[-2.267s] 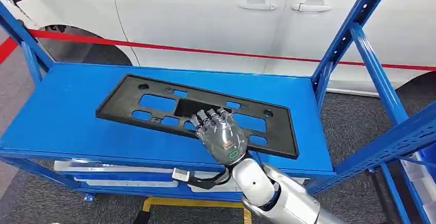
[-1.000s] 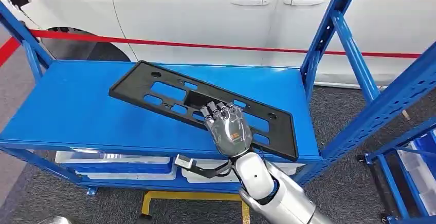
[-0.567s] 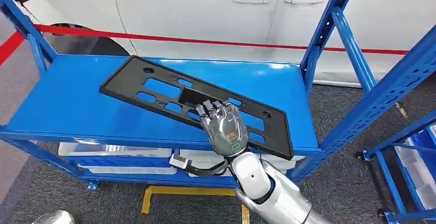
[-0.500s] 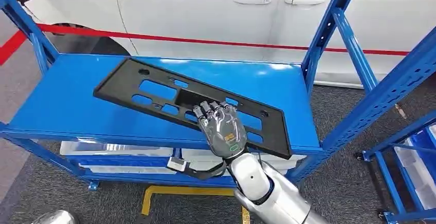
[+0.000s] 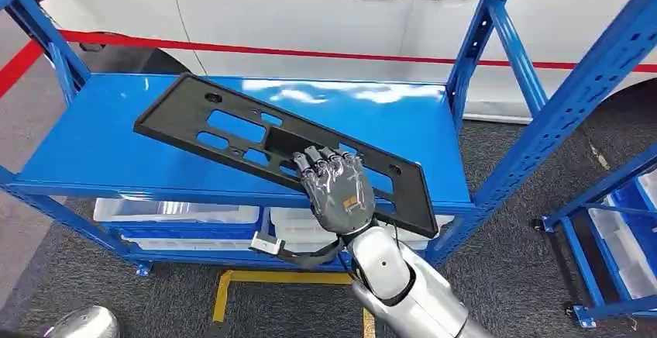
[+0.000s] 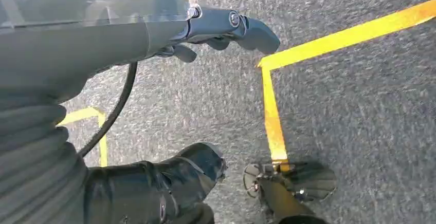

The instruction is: Take the parts from the cabinet and place them on the table.

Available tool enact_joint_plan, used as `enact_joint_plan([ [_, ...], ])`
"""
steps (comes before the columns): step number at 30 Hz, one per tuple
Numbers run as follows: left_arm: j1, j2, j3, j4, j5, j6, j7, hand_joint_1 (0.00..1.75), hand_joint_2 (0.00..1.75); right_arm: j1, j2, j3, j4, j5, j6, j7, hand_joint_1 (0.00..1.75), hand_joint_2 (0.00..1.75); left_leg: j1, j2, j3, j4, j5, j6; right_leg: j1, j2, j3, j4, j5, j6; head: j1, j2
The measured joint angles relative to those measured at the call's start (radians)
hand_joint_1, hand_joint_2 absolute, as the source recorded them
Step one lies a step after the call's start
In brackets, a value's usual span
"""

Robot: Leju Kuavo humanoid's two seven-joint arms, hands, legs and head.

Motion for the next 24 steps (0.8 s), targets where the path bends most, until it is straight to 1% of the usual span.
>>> enact_joint_plan([
  [1,0.001,0.000,0.000,0.000,0.000,0.001,0.000,0.00,1.75,0.000,0.002,-0.003,-0.003,-0.006,0.001,-0.001,1.75,1.75,0.000,-0.001,-0.013,0.027,-0.039,-0.003,0.002,0.000,-0.009,-0.002,0.009,-0.009,-0.001,0.000],
  [2,0.002,0.000,0.000,0.000,0.000,0.001,0.000,0.00,1.75,0.000,0.004,-0.006,-0.006,-0.012,0.002,-0.001,1.75,1.75,0.001,-0.001,-0.035,0.088,-0.094,-0.006,0.002,-0.001,-0.019,-0.002,0.016,-0.016,-0.003,0.000],
  [3,0.001,0.000,0.000,0.000,0.000,0.001,0.000,0.00,1.75,0.000,0.005,-0.008,-0.008,-0.014,0.003,-0.001,1.75,1.75,0.002,-0.001,-0.063,0.173,-0.148,-0.011,0.004,-0.002,-0.030,-0.002,0.024,-0.018,-0.003,0.000],
  [4,0.001,0.000,0.000,0.000,0.000,0.002,0.000,0.00,1.75,0.001,0.005,-0.008,-0.008,-0.018,0.003,-0.001,1.75,1.75,0.002,-0.001,-0.085,0.248,-0.185,-0.014,0.007,-0.002,-0.040,-0.001,0.032,-0.020,-0.003,0.000],
  [5,0.002,0.000,0.000,0.000,0.000,0.002,0.000,0.00,1.75,0.004,0.005,-0.008,-0.008,-0.023,0.003,-0.002,1.75,1.75,0.002,-0.001,-0.095,0.296,-0.199,-0.015,0.009,-0.002,-0.050,0.000,0.038,-0.019,-0.003,0.000],
  [6,0.002,0.000,0.000,0.000,0.000,0.002,0.000,0.00,1.75,0.006,0.005,-0.008,-0.008,-0.029,0.003,-0.003,1.75,1.75,0.002,-0.001,-0.084,0.303,-0.190,-0.015,0.010,-0.002,-0.060,0.001,0.045,-0.018,-0.003,0.000],
  [7,0.002,0.000,0.000,0.000,0.000,0.002,0.000,0.00,1.75,0.007,0.005,-0.008,-0.008,-0.033,0.003,-0.004,1.75,1.75,0.002,-0.001,-0.051,0.264,-0.163,-0.013,0.010,-0.002,-0.068,0.003,0.051,-0.017,-0.003,0.000],
  [8,0.002,0.000,0.000,0.000,0.000,0.002,0.002,0.00,1.75,0.008,0.006,-0.009,-0.008,-0.035,0.003,-0.004,1.75,1.75,0.002,-0.001,0.011,0.173,-0.123,-0.010,0.010,-0.001,-0.077,0.005,0.058,-0.014,-0.003,0.000],
  [9,0.001,0.000,0.000,0.000,0.000,0.002,0.002,0.00,1.75,0.007,0.006,-0.011,-0.010,-0.038,0.003,-0.005,1.75,1.75,0.002,-0.001,0.074,0.079,-0.097,-0.005,0.011,0.000,-0.083,0.008,0.062,-0.011,-0.003,0.000],
  [10,-0.001,0.000,0.000,0.000,0.000,0.002,0.002,0.00,1.75,0.007,0.007,-0.014,-0.014,-0.039,0.003,-0.006,1.75,1.75,0.000,-0.002,0.122,-0.005,-0.110,0.001,0.011,-0.001,-0.088,0.011,0.066,-0.006,-0.003,0.000],
  [11,-0.001,0.000,0.000,0.000,0.000,0.003,0.002,0.00,1.75,0.007,0.007,-0.017,-0.016,-0.042,0.003,-0.006,1.75,1.75,-0.007,-0.003,0.129,-0.013,-0.102,0.006,0.014,-0.001,-0.092,0.013,0.073,0.001,-0.001,0.000],
  [12,0.000,0.000,0.000,0.000,0.000,0.004,0.002,0.00,1.75,0.006,0.007,-0.018,-0.017,-0.046,0.003,-0.008,1.75,1.75,-0.008,-0.004,0.120,-0.012,-0.096,0.010,0.013,-0.002,-0.090,0.011,0.079,0.008,-0.002,0.000],
  [13,0.000,0.000,0.000,0.000,0.000,0.005,0.002,0.00,1.75,0.006,0.008,-0.018,-0.019,-0.048,0.003,-0.011,1.75,1.75,-0.011,-0.004,0.116,-0.015,-0.096,0.014,0.011,-0.001,-0.092,0.009,0.086,0.014,-0.003,0.000],
  [14,0.000,0.000,0.000,0.000,0.000,0.006,0.003,0.00,1.75,0.007,0.008,-0.018,-0.021,-0.049,0.003,-0.014,1.75,1.75,-0.012,-0.003,0.113,-0.018,-0.089,0.022,0.012,-0.001,-0.092,0.004,0.094,0.021,-0.003,0.000],
  [15,0.001,-0.001,0.000,0.000,0.000,0.006,0.003,0.00,1.75,0.007,0.007,-0.018,-0.022,-0.051,0.003,-0.016,1.75,1.75,0.001,0.000,0.111,-0.032,-0.073,0.033,0.015,0.000,-0.096,0.006,0.093,0.028,-0.002,0.000],
  [16,-0.001,-0.001,0.000,0.000,0.000,0.007,0.003,0.00,1.75,0.006,0.006,-0.019,-0.023,-0.052,0.003,-0.016,1.75,1.75,-0.001,0.005,0.107,-0.033,-0.063,0.039,0.010,0.003,-0.105,0.024,0.061,0.032,-0.003,0.000],
  [17,-0.002,-0.001,0.000,0.000,0.000,0.007,0.003,0.00,1.75,0.006,0.006,-0.020,-0.025,-0.054,0.003,-0.017,1.75,1.75,-0.001,0.005,0.094,-0.033,-0.052,0.050,0.009,0.003,-0.123,0.073,0.004,0.037,0.000,0.000],
  [18,-0.002,-0.001,0.000,0.000,0.000,0.007,0.003,0.00,1.75,0.007,0.006,-0.020,-0.025,-0.055,0.003,-0.017,1.75,1.75,-0.001,0.005,0.081,-0.032,-0.043,0.051,0.007,0.002,-0.145,0.147,-0.053,0.042,-0.001,0.000],
  [19,-0.001,-0.001,0.000,0.000,0.000,0.007,0.003,0.00,1.75,0.008,0.006,-0.020,-0.025,-0.057,0.003,-0.018,1.75,1.75,-0.001,0.006,0.068,-0.031,-0.033,0.050,0.006,0.002,-0.169,0.228,-0.098,0.046,-0.001,0.000],
  [20,0.001,-0.001,0.000,0.000,0.000,0.007,0.003,0.00,1.75,0.009,0.005,-0.020,-0.025,-0.059,0.003,-0.018,1.75,1.75,-0.002,0.007,0.052,-0.028,-0.024,0.049,0.004,0.002,-0.183,0.289,-0.117,0.050,-0.001,0.000],
  [21,0.001,-0.001,0.000,0.000,0.000,0.007,0.003,0.00,1.75,0.009,0.004,-0.021,-0.025,-0.063,0.003,-0.019,1.75,1.75,-0.002,0.007,0.037,-0.025,-0.016,0.048,0.003,0.002,-0.175,0.305,-0.108,0.051,-0.002,0.000],
  [22,0.001,-0.001,0.000,0.000,0.001,0.007,0.003,0.00,1.75,0.009,0.003,-0.021,-0.025,-0.065,0.003,-0.019,1.75,1.75,-0.001,0.007,0.025,-0.020,-0.009,0.047,0.001,0.002,-0.147,0.280,-0.083,0.051,-0.001,0.000],
  [23,0.001,-0.001,0.000,0.000,0.000,0.007,0.003,0.00,1.75,0.009,0.003,-0.021,-0.025,-0.066,0.003,-0.020,1.75,1.75,-0.001,0.007,0.011,-0.014,-0.003,0.044,0.000,0.002,-0.090,0.204,-0.046,0.050,-0.001,0.000],
  [24,0.001,-0.001,0.000,0.000,0.001,0.007,0.003,0.00,1.75,0.009,0.003,-0.022,-0.027,-0.066,0.003,-0.020,1.75,1.75,-0.001,0.007,0.001,-0.010,0.002,0.041,0.000,0.001,-0.032,0.123,-0.022,0.046,-0.001,0.000],
])
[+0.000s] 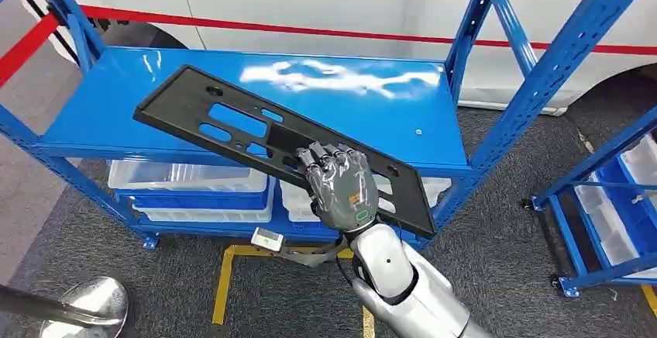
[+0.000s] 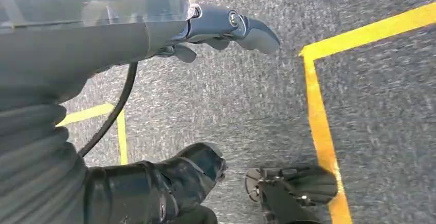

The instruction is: Take the parts from the cabinet and place them on the table.

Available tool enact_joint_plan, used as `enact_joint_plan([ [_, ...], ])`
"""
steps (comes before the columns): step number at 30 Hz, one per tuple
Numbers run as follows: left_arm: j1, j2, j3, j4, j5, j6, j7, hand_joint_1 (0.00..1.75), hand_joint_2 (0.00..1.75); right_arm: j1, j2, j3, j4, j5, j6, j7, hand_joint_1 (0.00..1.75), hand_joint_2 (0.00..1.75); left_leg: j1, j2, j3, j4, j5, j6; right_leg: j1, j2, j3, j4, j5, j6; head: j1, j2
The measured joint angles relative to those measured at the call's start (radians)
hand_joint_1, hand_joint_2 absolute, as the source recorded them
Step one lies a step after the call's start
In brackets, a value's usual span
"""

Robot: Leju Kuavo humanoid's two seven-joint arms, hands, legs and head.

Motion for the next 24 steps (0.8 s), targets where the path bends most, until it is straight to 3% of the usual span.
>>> enact_joint_plan([
  [1,-0.001,0.000,0.000,0.000,0.000,0.000,0.000,0.00,1.75,-0.001,0.000,0.000,-0.003,0.000,0.000,-0.001,1.75,1.75,0.000,0.000,-0.007,0.006,0.005,-0.005,0.001,0.000,0.058,-0.092,-0.016,-0.007,0.000,0.000],
  [2,-0.001,0.000,0.000,0.000,0.000,0.000,0.000,0.00,1.75,0.000,0.000,-0.001,-0.006,0.000,0.000,-0.001,1.75,1.75,-0.005,-0.001,-0.014,0.007,0.011,-0.012,0.009,0.001,0.072,-0.120,-0.024,-0.012,0.000,0.000],
  [3,0.000,0.000,0.000,0.000,0.000,0.000,0.000,0.00,1.75,0.000,0.000,-0.001,-0.007,0.000,0.000,-0.002,1.75,1.75,-0.004,-0.001,-0.012,0.003,0.018,-0.019,0.011,0.001,0.063,-0.111,-0.008,-0.018,-0.002,0.000],
  [5,-0.001,-0.001,0.000,0.000,0.000,0.000,0.000,0.00,1.75,-0.002,0.000,-0.002,-0.009,0.000,0.000,-0.001,1.75,1.75,-0.003,0.000,-0.014,-0.001,0.034,-0.032,0.015,0.002,0.054,-0.116,-0.003,-0.029,0.000,0.000],
  [6,0.001,-0.001,0.000,0.000,0.000,0.000,0.000,0.00,1.75,-0.001,0.000,-0.002,-0.010,-0.001,0.000,-0.001,1.75,1.75,-0.004,-0.001,-0.017,-0.004,0.040,-0.041,0.007,0.002,0.049,-0.127,0.010,-0.041,0.000,0.000],
  [7,0.001,-0.001,0.000,0.000,0.000,0.001,0.000,0.00,1.75,-0.002,0.001,-0.002,-0.010,-0.001,0.000,-0.001,1.75,1.75,0.002,-0.004,-0.026,0.014,0.011,-0.043,0.004,-0.004,0.044,-0.131,0.023,-0.050,0.000,0.000],
  [8,0.002,-0.001,0.000,0.000,0.000,0.001,0.000,0.00,1.75,-0.003,0.002,-0.002,-0.010,-0.001,0.000,-0.001,1.75,1.75,0.001,-0.004,-0.044,0.058,-0.048,-0.046,0.003,-0.004,0.031,-0.132,0.034,-0.061,-0.002,0.000],
  [10,0.002,-0.001,0.000,0.000,0.000,0.001,0.000,0.00,1.75,-0.002,0.003,-0.002,-0.010,-0.003,0.000,-0.001,1.75,1.75,0.003,-0.004,-0.087,0.211,-0.162,-0.054,0.006,-0.004,0.001,-0.131,0.056,-0.064,-0.002,0.000],
  [11,0.002,-0.001,0.000,0.000,0.000,0.001,0.000,0.00,1.75,-0.001,0.002,-0.002,-0.010,-0.004,0.000,-0.001,1.75,1.75,0.003,-0.004,-0.099,0.270,-0.186,-0.057,0.007,-0.005,-0.012,-0.130,0.066,-0.064,-0.002,0.000],
  [12,0.002,-0.001,0.000,0.000,0.001,0.001,0.000,0.00,1.75,0.000,0.003,-0.002,-0.010,-0.008,0.000,-0.001,1.75,1.75,0.003,-0.004,-0.097,0.305,-0.183,-0.059,0.008,-0.005,-0.028,-0.129,0.077,-0.063,-0.002,0.000],
  [13,0.003,-0.001,0.000,0.000,0.001,0.001,0.000,0.00,1.75,0.001,0.002,-0.002,-0.010,-0.011,0.001,-0.003,1.75,1.75,0.003,-0.004,-0.073,0.294,-0.156,-0.059,0.008,-0.005,-0.042,-0.128,0.087,-0.061,-0.002,0.000],
  [15,0.002,-0.001,0.000,0.000,0.001,0.001,0.000,0.00,1.75,0.000,0.003,-0.002,-0.010,-0.016,0.002,-0.004,1.75,1.75,0.003,-0.004,0.023,0.172,-0.092,-0.054,0.008,-0.004,-0.066,-0.122,0.104,-0.055,-0.002,0.000],
  [16,0.001,-0.001,0.000,0.000,0.001,0.001,0.000,0.00,1.75,0.000,0.003,-0.002,-0.010,-0.018,0.003,-0.005,1.75,1.75,0.003,-0.004,0.093,0.079,-0.083,-0.050,0.009,-0.004,-0.074,-0.119,0.111,-0.051,-0.002,0.000],
  [17,-0.002,0.000,0.000,0.000,0.001,0.001,0.000,0.00,1.75,0.000,0.003,-0.003,-0.010,-0.018,0.004,-0.005,1.75,1.75,-0.003,-0.005,0.145,-0.004,-0.119,-0.044,0.013,-0.003,-0.081,-0.116,0.118,-0.045,-0.002,0.000],
  [20,-0.001,0.000,0.000,0.000,0.001,0.001,0.000,0.00,1.75,-0.002,0.003,-0.005,-0.013,-0.024,0.008,-0.006,1.75,1.75,-0.010,-0.008,0.133,-0.014,-0.107,-0.027,0.009,-0.006,-0.081,-0.123,0.143,-0.026,-0.004,0.000],
  [22,0.001,0.000,0.000,0.000,0.002,0.001,0.000,0.00,1.75,-0.001,0.002,-0.006,-0.014,-0.028,0.013,-0.007,1.75,1.75,0.000,-0.002,0.123,-0.026,-0.081,-0.009,0.010,-0.002,-0.087,-0.126,0.148,-0.013,-0.003,0.000],
  [23,-0.002,0.000,0.000,0.000,0.002,0.001,0.000,0.00,1.75,-0.001,0.000,-0.009,-0.014,-0.030,0.013,-0.007,1.75,1.75,-0.001,0.000,0.115,-0.026,-0.069,-0.003,0.007,-0.001,-0.103,-0.097,0.099,-0.009,-0.003,0.000],
  [24,-0.002,0.000,0.000,0.000,0.002,0.001,0.000,0.00,1.75,-0.002,0.000,-0.011,-0.014,-0.031,0.013,-0.008,1.75,1.75,-0.001,0.000,0.100,-0.026,-0.058,0.004,0.007,-0.001,-0.124,-0.037,0.033,-0.006,-0.002,0.000],
])
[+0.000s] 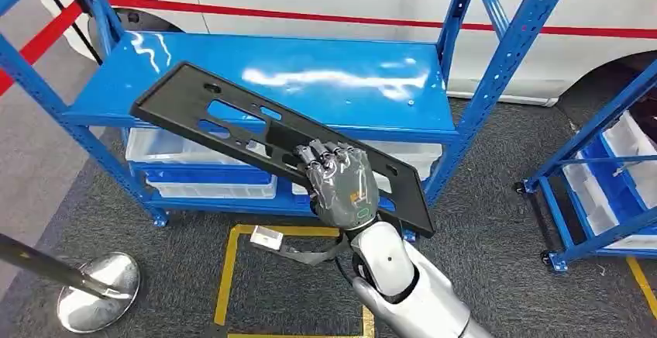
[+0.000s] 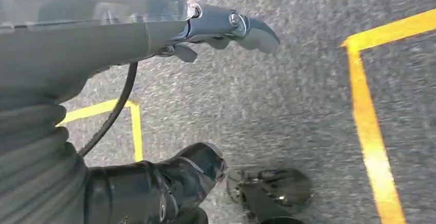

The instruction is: Take the parts from the cabinet and place them on the table.

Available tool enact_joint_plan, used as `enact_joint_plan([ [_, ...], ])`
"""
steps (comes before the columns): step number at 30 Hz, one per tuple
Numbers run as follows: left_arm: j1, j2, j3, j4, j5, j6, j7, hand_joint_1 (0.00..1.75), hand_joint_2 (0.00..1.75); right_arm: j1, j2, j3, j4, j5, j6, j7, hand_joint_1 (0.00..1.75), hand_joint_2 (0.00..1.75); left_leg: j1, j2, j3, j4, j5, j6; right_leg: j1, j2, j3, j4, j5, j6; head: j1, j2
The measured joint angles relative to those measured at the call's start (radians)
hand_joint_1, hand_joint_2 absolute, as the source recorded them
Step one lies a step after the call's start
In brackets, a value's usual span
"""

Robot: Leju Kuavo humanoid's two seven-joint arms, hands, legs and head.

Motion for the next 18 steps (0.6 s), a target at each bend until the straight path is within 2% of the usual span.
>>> enact_joint_plan([
  [1,0.000,0.000,0.000,0.000,0.000,0.000,0.000,0.00,1.75,0.000,0.000,0.000,0.000,-0.001,0.000,0.000,1.75,1.75,0.000,0.001,-0.015,0.001,0.012,0.003,-0.001,0.000,-0.023,0.081,-0.059,0.002,0.000,0.000],
  [2,0.001,0.000,0.000,0.000,0.000,0.000,0.000,0.00,1.75,0.000,-0.001,0.000,0.000,-0.001,0.000,0.000,1.75,1.75,-0.001,0.001,-0.029,0.002,0.022,0.003,-0.001,0.000,-0.041,0.151,-0.095,0.004,0.000,0.000],
  [3,0.002,0.000,0.000,0.000,0.000,0.000,0.000,0.00,1.75,0.001,-0.002,0.000,0.000,-0.003,0.000,0.000,1.75,1.75,-0.002,0.001,-0.046,0.003,0.033,0.002,-0.001,0.000,-0.049,0.208,-0.106,0.005,0.000,0.000],
  [4,0.002,0.000,0.000,0.000,0.000,0.000,0.000,0.00,1.75,0.002,-0.002,0.000,0.000,-0.006,0.000,-0.001,1.75,1.75,-0.002,0.001,-0.063,0.006,0.043,0.001,-0.002,0.000,-0.036,0.221,-0.088,0.005,0.000,0.000],
  [5,0.002,0.000,0.000,0.000,-0.001,0.000,0.001,0.00,1.75,0.002,-0.002,0.000,0.000,-0.009,0.000,-0.002,1.75,1.75,-0.002,0.001,-0.078,0.010,0.052,0.000,-0.003,0.000,-0.004,0.192,-0.055,0.004,0.000,0.000],
  [6,0.002,0.000,0.000,0.000,-0.001,0.000,0.001,0.00,1.75,0.002,-0.003,0.000,0.000,-0.011,0.000,-0.004,1.75,1.75,-0.002,0.001,-0.091,0.014,0.059,-0.003,-0.003,0.000,0.048,0.129,-0.024,0.000,0.000,0.000],
  [7,0.002,0.000,0.000,0.000,-0.002,0.000,0.002,0.00,1.75,0.002,-0.003,0.000,0.000,-0.015,0.000,-0.007,1.75,1.75,-0.002,0.001,-0.101,0.019,0.065,-0.006,-0.002,0.000,0.114,0.042,-0.009,-0.007,0.000,0.000],
  [8,0.002,0.000,0.000,0.000,-0.002,0.000,0.002,0.00,1.75,0.000,-0.002,-0.001,-0.001,-0.018,0.000,-0.008,1.75,1.75,-0.002,0.000,-0.110,0.025,0.070,-0.012,0.001,0.001,0.177,-0.055,-0.037,-0.015,0.000,0.000],
  [9,0.002,0.000,0.000,0.000,-0.002,0.000,0.002,0.00,1.75,0.000,-0.001,-0.002,-0.001,-0.018,0.000,-0.009,1.75,1.75,-0.005,0.001,-0.115,0.026,0.077,-0.019,0.007,0.001,0.195,-0.088,-0.046,-0.016,-0.002,0.000],
  [11,0.002,0.000,0.000,0.000,-0.002,0.001,0.002,0.00,1.75,-0.003,-0.001,-0.003,-0.001,-0.019,0.000,-0.009,1.75,1.75,-0.003,0.001,-0.115,0.020,0.092,-0.031,0.012,0.002,0.185,-0.087,-0.035,-0.021,0.000,0.000],
  [12,0.001,0.000,0.000,0.000,-0.002,0.000,0.003,0.00,1.75,-0.003,-0.001,-0.003,-0.001,-0.019,0.001,-0.010,1.75,1.75,-0.003,0.001,-0.115,0.015,0.101,-0.038,0.012,0.002,0.180,-0.088,-0.027,-0.028,0.000,0.000],
  [13,0.002,0.000,0.000,0.000,-0.002,0.000,0.003,0.00,1.75,-0.003,-0.001,-0.003,-0.001,-0.021,0.001,-0.010,1.75,1.75,-0.001,-0.002,-0.123,0.011,0.098,-0.043,-0.001,-0.002,0.174,-0.099,-0.011,-0.038,0.000,0.000],
  [14,0.003,0.000,0.000,0.000,-0.001,0.000,0.003,0.00,1.75,-0.003,0.000,-0.003,-0.001,-0.022,0.002,-0.010,1.75,1.75,0.000,-0.003,-0.137,0.036,0.063,-0.049,0.000,-0.005,0.165,-0.103,0.001,-0.045,0.000,0.000],
  [15,0.004,0.000,0.000,0.000,-0.001,0.000,0.003,0.00,1.75,-0.004,0.000,-0.003,-0.001,-0.022,0.002,-0.010,1.75,1.75,0.000,-0.003,-0.157,0.091,0.004,-0.052,0.000,-0.006,0.152,-0.103,0.012,-0.052,-0.003,0.000],
  [16,0.004,0.000,0.000,0.000,0.000,0.000,0.003,0.00,1.75,-0.004,0.001,-0.003,-0.001,-0.023,0.002,-0.010,1.75,1.75,0.002,-0.003,-0.180,0.163,-0.051,-0.055,0.000,-0.005,0.140,-0.102,0.022,-0.053,-0.003,0.000],
  [17,0.004,0.000,0.000,0.000,0.000,0.000,0.003,0.00,1.75,-0.003,0.000,-0.003,-0.001,-0.024,0.002,-0.010,1.75,1.75,0.002,-0.003,-0.203,0.244,-0.095,-0.058,0.002,-0.006,0.125,-0.101,0.032,-0.054,-0.002,0.000],
  [18,0.004,0.001,0.000,0.000,0.000,0.000,0.003,0.00,1.75,-0.003,0.000,-0.003,0.000,-0.026,0.002,-0.011,1.75,1.75,0.002,-0.003,-0.216,0.306,-0.113,-0.060,0.003,-0.006,0.109,-0.098,0.042,-0.054,-0.003,0.000],
])
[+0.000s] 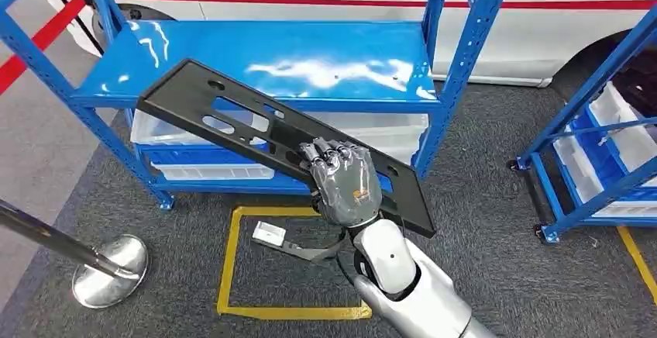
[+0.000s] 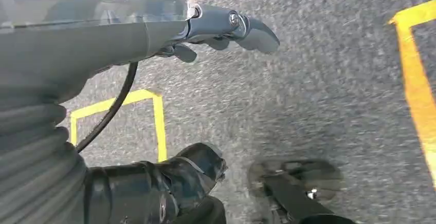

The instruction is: Take the parts from the cabinet and place them on the table.

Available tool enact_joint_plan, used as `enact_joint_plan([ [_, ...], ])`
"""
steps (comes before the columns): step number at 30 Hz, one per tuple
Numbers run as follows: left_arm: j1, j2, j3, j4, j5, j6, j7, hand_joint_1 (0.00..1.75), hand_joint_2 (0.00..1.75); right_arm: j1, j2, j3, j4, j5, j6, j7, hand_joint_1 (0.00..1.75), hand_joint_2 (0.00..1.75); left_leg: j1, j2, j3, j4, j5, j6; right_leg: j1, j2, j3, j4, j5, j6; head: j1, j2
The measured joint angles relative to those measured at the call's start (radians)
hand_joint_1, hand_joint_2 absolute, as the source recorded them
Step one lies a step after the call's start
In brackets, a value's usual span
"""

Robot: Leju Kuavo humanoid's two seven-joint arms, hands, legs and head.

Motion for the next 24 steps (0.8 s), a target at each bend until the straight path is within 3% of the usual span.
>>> enact_joint_plan([
  [1,0.000,0.001,0.000,0.000,0.000,0.000,0.001,0.00,1.75,0.000,0.000,0.000,0.000,-0.002,0.000,-0.002,1.75,1.75,0.000,0.000,0.011,0.018,0.013,0.000,0.001,0.000,-0.016,0.003,0.010,0.001,0.000,0.000],
  [2,0.000,0.001,0.000,0.000,0.000,0.000,0.002,0.00,1.75,0.000,0.000,0.000,0.000,-0.006,0.000,-0.003,1.75,1.75,0.000,0.000,0.044,-0.011,0.041,0.001,0.001,0.000,-0.031,0.007,0.018,0.003,0.000,0.000],
  [4,-0.002,0.003,0.000,0.000,0.000,0.000,0.005,0.00,1.75,0.000,0.000,0.000,0.000,-0.010,0.000,-0.004,1.75,1.75,0.000,0.000,0.159,-0.157,0.091,0.009,0.001,0.001,-0.053,0.014,0.033,0.009,0.000,0.000],
  [5,-0.005,0.005,0.000,0.000,0.000,0.000,0.006,0.00,1.75,-0.001,0.000,0.000,0.000,-0.011,0.000,-0.005,1.75,1.75,-0.001,-0.001,0.222,-0.242,0.079,0.015,0.001,0.001,-0.058,0.018,0.040,0.012,0.000,0.000],
  [6,-0.008,0.006,0.000,0.000,0.000,0.000,0.006,0.00,1.75,-0.002,0.001,0.000,0.000,-0.013,0.000,-0.006,1.75,1.75,-0.010,-0.002,0.251,-0.301,0.060,0.018,0.007,0.002,-0.067,0.020,0.046,0.019,0.000,0.000],
  [9,-0.008,0.007,0.000,0.000,0.002,0.000,0.006,0.00,1.75,-0.004,0.002,-0.001,0.000,-0.014,0.001,-0.011,1.75,1.75,-0.015,-0.003,0.234,-0.293,0.077,0.035,0.001,0.000,-0.063,0.012,0.070,0.038,-0.001,0.000],
  [10,-0.007,0.008,0.000,0.000,0.006,0.000,0.006,0.00,1.75,-0.004,0.001,-0.001,0.000,-0.014,0.002,-0.014,1.75,1.75,-0.003,0.000,0.230,-0.305,0.094,0.046,0.004,0.001,-0.068,0.013,0.070,0.046,-0.001,0.000],
  [11,-0.009,0.008,0.000,0.000,0.006,-0.001,0.006,0.00,1.75,-0.004,0.000,-0.001,0.000,-0.018,0.002,-0.014,1.75,1.75,-0.005,0.005,0.223,-0.305,0.105,0.053,0.001,0.006,-0.079,0.031,0.039,0.048,-0.001,0.000],
  [12,-0.010,0.008,0.000,0.000,0.008,-0.002,0.006,0.00,1.75,-0.006,0.000,-0.002,0.000,-0.020,0.002,-0.017,1.75,1.75,-0.005,0.004,0.210,-0.305,0.115,0.063,-0.001,0.006,-0.097,0.080,-0.022,0.050,0.000,0.000],
  [14,-0.010,0.008,0.000,0.000,0.008,-0.003,0.006,0.00,1.75,-0.005,0.000,-0.002,0.000,-0.025,0.002,-0.018,1.75,1.75,-0.005,0.004,0.184,-0.304,0.135,0.063,-0.003,0.006,-0.138,0.228,-0.128,0.058,-0.001,0.000],
  [15,-0.009,0.008,0.000,0.000,0.009,-0.004,0.007,0.00,1.75,-0.004,0.000,-0.002,0.000,-0.027,0.002,-0.018,1.75,1.75,-0.006,0.005,0.168,-0.301,0.145,0.062,-0.004,0.006,-0.152,0.296,-0.150,0.060,0.000,0.000],
  [16,-0.008,0.008,0.000,0.000,0.009,-0.005,0.007,0.00,1.75,-0.004,-0.001,-0.002,0.000,-0.029,0.003,-0.018,1.75,1.75,-0.006,0.005,0.155,-0.299,0.152,0.060,-0.004,0.006,-0.149,0.323,-0.144,0.061,-0.001,0.000],
  [17,-0.008,0.008,0.000,0.000,0.009,-0.006,0.007,0.00,1.75,-0.004,-0.002,-0.002,0.000,-0.032,0.005,-0.019,1.75,1.75,-0.006,0.005,0.143,-0.296,0.159,0.059,-0.004,0.006,-0.124,0.306,-0.119,0.060,0.000,0.000],
  [19,-0.008,0.008,0.000,0.000,0.010,-0.007,0.006,0.00,1.75,-0.005,-0.002,-0.002,0.000,-0.038,0.010,-0.020,1.75,1.75,-0.006,0.004,0.123,-0.290,0.168,0.053,-0.004,0.006,-0.009,0.156,-0.058,0.052,0.000,0.000],
  [20,-0.009,0.008,0.000,0.000,0.010,-0.008,0.005,0.00,1.75,-0.007,-0.001,-0.002,0.000,-0.044,0.015,-0.023,1.75,1.75,-0.006,0.004,0.119,-0.284,0.172,0.049,-0.001,0.006,0.056,0.062,-0.062,0.044,-0.001,0.000],
  [21,-0.009,0.008,0.000,0.000,0.010,-0.008,0.005,0.00,1.75,-0.009,0.000,-0.002,0.000,-0.049,0.018,-0.024,1.75,1.75,-0.009,0.004,0.111,-0.283,0.175,0.042,0.005,0.006,0.086,0.010,-0.091,0.039,-0.001,0.000],
  [24,-0.009,0.008,0.001,0.000,0.011,-0.007,0.004,0.00,1.75,-0.010,-0.001,-0.002,0.000,-0.058,0.018,-0.026,1.75,1.75,-0.005,0.006,0.114,-0.289,0.194,0.024,0.012,0.005,0.073,0.009,-0.077,0.028,0.000,0.000],
])
